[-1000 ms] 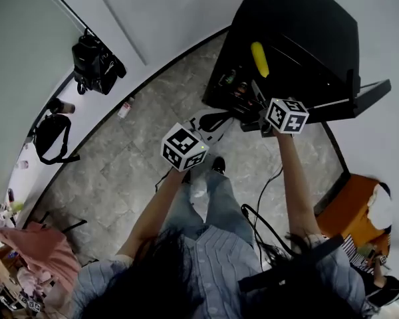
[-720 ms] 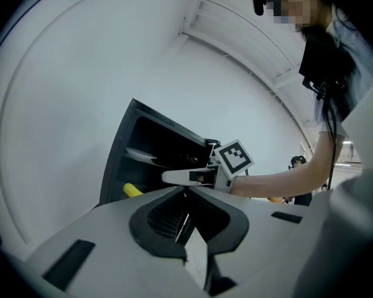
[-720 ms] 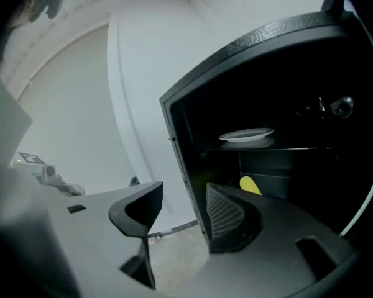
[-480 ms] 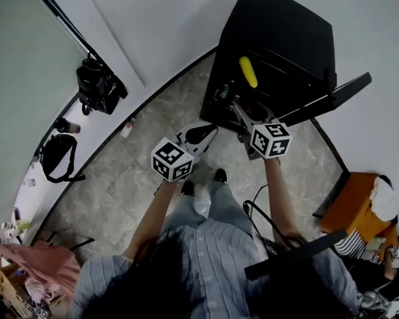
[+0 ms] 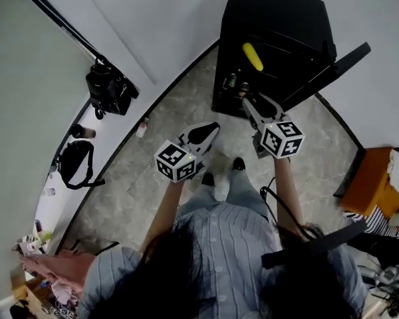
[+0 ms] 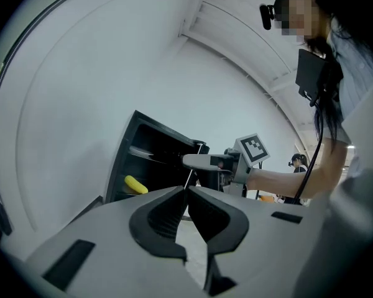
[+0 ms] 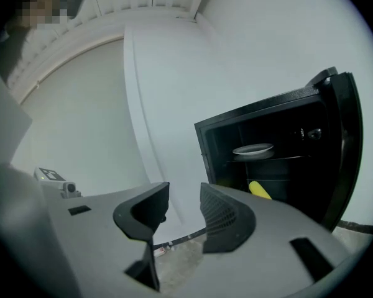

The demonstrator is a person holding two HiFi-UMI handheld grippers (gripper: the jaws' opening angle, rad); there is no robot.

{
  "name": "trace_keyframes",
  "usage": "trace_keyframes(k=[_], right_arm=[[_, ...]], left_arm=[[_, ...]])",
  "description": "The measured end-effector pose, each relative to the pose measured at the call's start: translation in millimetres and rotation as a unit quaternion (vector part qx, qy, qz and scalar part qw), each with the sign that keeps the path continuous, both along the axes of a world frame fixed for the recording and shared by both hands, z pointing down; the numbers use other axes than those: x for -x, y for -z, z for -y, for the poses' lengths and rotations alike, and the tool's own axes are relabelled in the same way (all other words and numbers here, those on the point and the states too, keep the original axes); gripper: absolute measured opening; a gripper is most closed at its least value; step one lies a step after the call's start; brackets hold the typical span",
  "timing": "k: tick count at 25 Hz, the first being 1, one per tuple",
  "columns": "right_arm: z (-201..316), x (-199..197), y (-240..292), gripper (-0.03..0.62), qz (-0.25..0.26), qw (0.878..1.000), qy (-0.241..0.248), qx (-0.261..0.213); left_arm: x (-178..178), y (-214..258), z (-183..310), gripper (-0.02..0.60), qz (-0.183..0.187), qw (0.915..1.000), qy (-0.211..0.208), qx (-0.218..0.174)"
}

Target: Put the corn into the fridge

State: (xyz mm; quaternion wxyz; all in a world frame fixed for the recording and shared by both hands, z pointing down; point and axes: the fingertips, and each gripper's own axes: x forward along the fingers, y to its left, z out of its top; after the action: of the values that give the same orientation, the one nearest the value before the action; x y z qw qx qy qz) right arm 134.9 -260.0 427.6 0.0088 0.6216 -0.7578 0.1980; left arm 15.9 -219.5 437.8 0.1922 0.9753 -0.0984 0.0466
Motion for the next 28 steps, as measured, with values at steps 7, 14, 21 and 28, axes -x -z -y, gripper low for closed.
trace_keyframes(k=[7,14,21,28], right_arm=[[-37.7,30.9,2.1,0.153,0.01,1.0,-0.023,-0.003],[-79.8,46.1,-10.2,0.15,0.001,0.999,-0.042,0.018],[-113.8,50.5,-9.6,0.137,0.005,0.998,-0.05,0.03],[-149.6,51.6,2.6,0.12,-0.001,0.999,-0.034,0.021]], left_arm=[[17.5,7.4,-21.9,0.009,-0.008,0.9994,-0.034,-0.005],[19.6,-1.0,-49.2,0.009,-0.013,0.998,-0.06,0.013],[13.9,-7.8,-74.3,0.008,-0.008,0.9969,-0.073,0.028],[-2.0,2.6,-101.2,0.009,-0.012,0.9978,-0.062,0.022]])
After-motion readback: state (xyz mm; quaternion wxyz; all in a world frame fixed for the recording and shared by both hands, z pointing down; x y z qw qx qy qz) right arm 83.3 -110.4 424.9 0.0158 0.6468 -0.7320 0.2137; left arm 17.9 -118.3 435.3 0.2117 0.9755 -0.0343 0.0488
